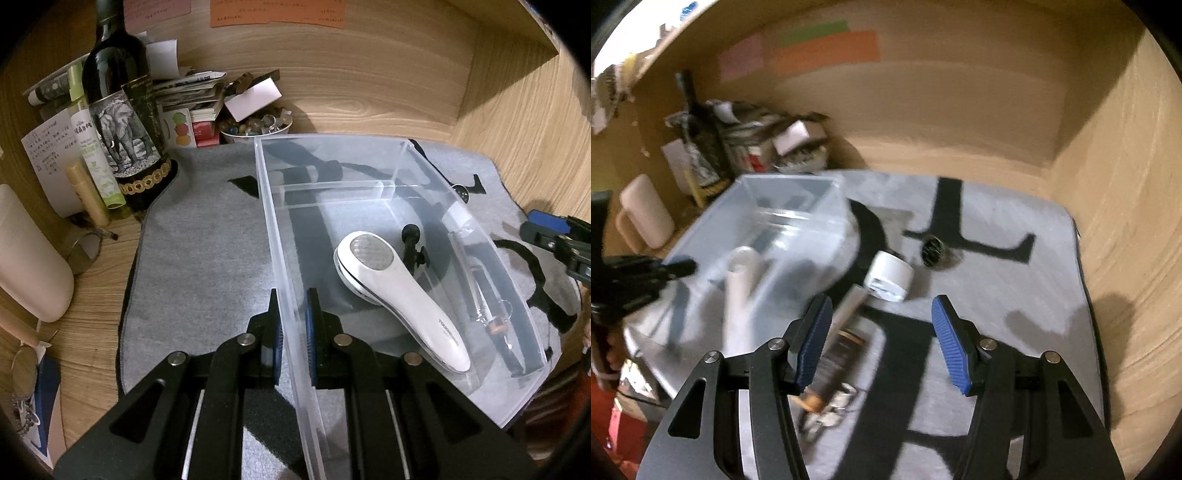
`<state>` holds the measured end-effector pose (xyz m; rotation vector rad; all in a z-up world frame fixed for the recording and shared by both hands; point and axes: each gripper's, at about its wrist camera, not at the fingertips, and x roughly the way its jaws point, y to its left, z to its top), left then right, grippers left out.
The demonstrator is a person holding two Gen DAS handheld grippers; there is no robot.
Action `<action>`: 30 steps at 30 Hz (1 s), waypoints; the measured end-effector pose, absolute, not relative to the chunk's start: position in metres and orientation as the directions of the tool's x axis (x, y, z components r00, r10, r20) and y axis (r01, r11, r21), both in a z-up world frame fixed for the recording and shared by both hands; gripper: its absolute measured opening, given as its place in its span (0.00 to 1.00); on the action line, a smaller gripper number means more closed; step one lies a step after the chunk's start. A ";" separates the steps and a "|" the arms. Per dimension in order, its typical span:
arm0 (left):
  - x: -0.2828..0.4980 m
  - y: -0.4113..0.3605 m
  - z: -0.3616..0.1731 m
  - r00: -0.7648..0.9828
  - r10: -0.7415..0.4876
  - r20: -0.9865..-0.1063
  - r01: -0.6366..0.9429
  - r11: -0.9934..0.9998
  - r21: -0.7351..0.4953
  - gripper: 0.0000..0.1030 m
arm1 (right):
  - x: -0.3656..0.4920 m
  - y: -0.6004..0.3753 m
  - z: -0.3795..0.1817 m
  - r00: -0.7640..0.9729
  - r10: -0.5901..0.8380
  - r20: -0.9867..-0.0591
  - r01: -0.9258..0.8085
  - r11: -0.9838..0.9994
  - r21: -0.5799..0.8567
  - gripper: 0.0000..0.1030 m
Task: Organize rigid objects
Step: 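Reach the right gripper to the white plug adapter and grasp it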
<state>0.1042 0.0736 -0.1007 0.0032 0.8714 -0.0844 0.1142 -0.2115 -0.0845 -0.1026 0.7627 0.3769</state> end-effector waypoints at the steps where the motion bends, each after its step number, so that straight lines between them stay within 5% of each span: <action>1: 0.104 0.073 -0.101 0.640 -0.072 -0.765 0.075 0.997 -0.031 0.10 | 0.120 -0.216 -0.088 0.658 0.280 -0.700 -0.353 0.935 0.042 0.51; 20: 0.105 0.072 -0.100 0.639 -0.071 -0.766 0.074 0.997 -0.030 0.10 | 0.185 -0.190 -0.125 0.553 0.341 -0.760 -0.362 0.920 0.149 0.51; 24: 0.104 0.072 -0.101 0.640 -0.074 -0.765 0.076 0.997 -0.033 0.10 | 0.189 -0.186 -0.132 0.536 0.340 -0.773 -0.375 0.916 0.143 0.39; 30: 0.104 0.072 -0.101 0.639 -0.073 -0.765 0.076 0.997 -0.031 0.10 | 0.184 -0.188 -0.123 0.572 0.333 -0.750 -0.378 0.918 0.119 0.37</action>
